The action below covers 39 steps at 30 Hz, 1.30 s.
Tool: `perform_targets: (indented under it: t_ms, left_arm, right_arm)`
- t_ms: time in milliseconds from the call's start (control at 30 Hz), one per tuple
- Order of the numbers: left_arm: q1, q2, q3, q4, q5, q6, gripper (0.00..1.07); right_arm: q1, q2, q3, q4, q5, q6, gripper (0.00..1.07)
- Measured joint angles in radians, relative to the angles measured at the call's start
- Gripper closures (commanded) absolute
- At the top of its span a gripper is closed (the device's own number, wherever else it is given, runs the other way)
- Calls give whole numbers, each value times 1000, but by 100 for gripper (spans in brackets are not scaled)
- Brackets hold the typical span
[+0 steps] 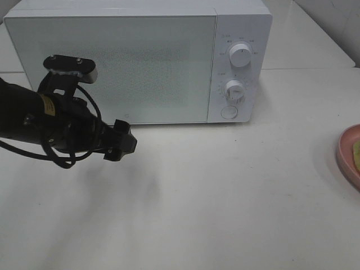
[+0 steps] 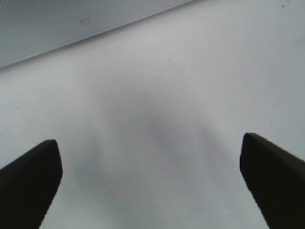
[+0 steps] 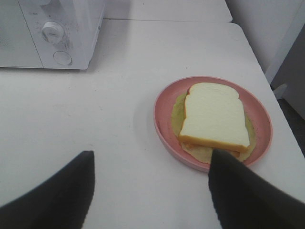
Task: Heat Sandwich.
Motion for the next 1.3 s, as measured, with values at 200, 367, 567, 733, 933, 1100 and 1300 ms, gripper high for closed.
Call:
perform_targets:
  t_ms: [200, 367, 567, 733, 933, 1100, 1300]
  left_arm:
    - [0, -66, 0, 25, 131, 0, 9]
    - [43, -152, 0, 23, 286, 0, 9]
    - [226, -267, 1, 8, 533, 0, 9]
    - [371, -360, 1, 6, 693, 0, 9]
    - [516, -485, 1, 6, 866, 15, 9]
    - [599, -595, 1, 7, 991, 65, 9]
    - [617, -764, 21, 25, 1042, 101, 9]
  right_arm:
    - [0, 0, 0, 0, 0, 1, 41]
    - [0, 0, 0, 0, 0, 1, 41]
    - [0, 0, 0, 0, 0, 1, 41]
    - [0, 0, 0, 0, 0, 1, 41]
    - [0, 0, 0, 0, 0, 1, 41]
    - [0, 0, 0, 0, 0, 1, 41]
    - [0, 0, 0, 0, 0, 1, 42]
